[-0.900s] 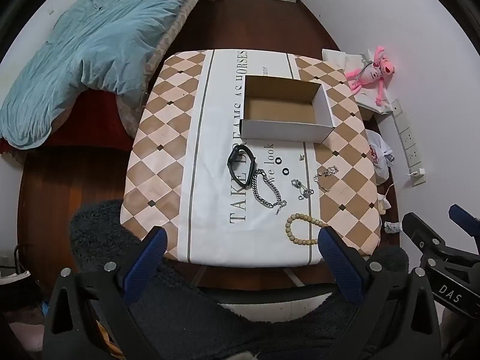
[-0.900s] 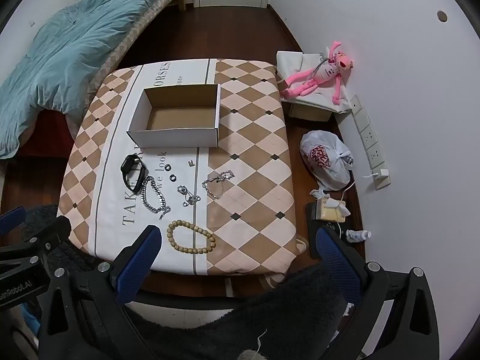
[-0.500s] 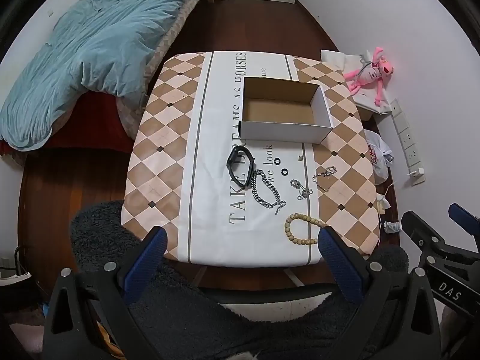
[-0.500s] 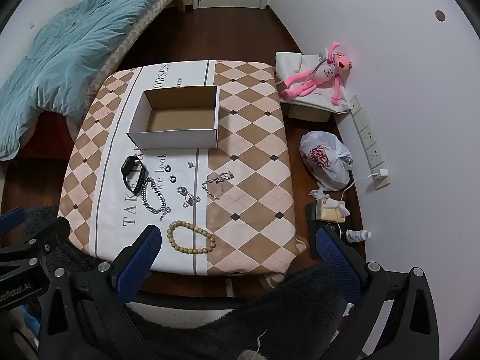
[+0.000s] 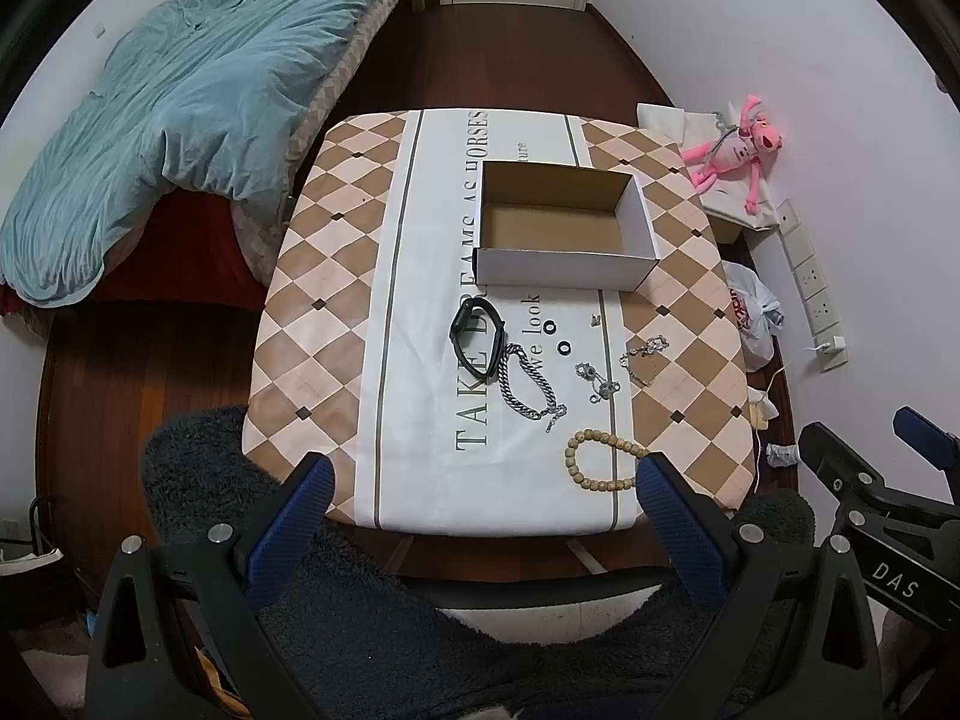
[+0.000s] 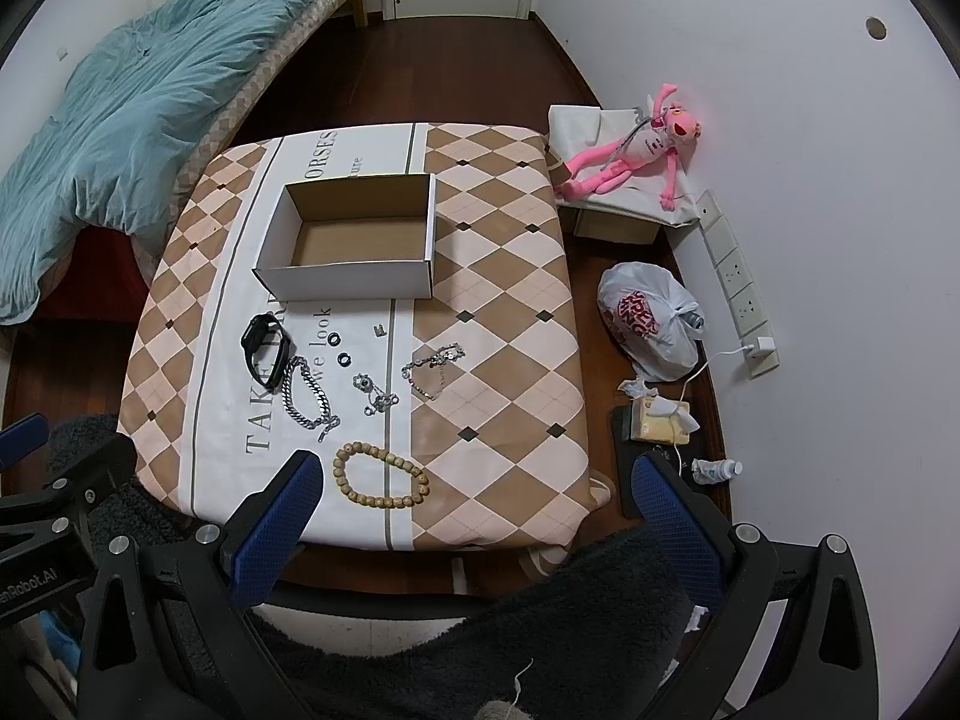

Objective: Organize jewelry

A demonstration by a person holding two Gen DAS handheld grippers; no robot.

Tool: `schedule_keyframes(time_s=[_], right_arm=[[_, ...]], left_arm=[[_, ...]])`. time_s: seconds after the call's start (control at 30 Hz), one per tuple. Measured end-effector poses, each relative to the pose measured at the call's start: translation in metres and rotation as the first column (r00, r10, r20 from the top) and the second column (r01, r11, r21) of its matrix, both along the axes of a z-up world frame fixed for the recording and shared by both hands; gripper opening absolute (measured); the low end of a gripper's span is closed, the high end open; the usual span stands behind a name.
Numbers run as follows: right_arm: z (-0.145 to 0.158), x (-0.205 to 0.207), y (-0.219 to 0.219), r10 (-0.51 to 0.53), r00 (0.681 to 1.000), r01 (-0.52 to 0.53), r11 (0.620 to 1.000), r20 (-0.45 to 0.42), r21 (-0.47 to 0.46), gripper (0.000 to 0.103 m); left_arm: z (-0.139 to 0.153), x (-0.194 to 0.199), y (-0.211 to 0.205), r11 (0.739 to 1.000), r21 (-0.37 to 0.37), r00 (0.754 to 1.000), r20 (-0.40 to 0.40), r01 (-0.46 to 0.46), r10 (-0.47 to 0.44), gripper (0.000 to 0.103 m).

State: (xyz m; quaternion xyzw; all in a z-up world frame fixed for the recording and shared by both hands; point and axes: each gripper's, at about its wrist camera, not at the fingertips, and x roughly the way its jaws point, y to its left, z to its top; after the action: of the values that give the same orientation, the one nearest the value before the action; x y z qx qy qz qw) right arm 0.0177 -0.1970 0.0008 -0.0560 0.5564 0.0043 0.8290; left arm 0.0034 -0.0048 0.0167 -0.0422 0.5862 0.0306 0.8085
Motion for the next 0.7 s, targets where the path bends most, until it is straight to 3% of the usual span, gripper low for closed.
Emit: schedule_keyframes(time_s=[0.3,0.7], right_arm=[[-0.003,-0.004,-0.001,0.000,1.000,0.000,1.000,0.003,0.001,0.103],[0.021,-0.001,-0.005,-0.003,1.000,0.003,1.000,0.027,0.004,0.103]], left_arm=[[0.001,-0.001,-0.001,1.000,-0.003,1.000,0.009,0.005,-0.005,0.103],[0.012,-0.002,-0.001,1.000,-0.007,0.999,0.032,0.009,-0.009,0.103]])
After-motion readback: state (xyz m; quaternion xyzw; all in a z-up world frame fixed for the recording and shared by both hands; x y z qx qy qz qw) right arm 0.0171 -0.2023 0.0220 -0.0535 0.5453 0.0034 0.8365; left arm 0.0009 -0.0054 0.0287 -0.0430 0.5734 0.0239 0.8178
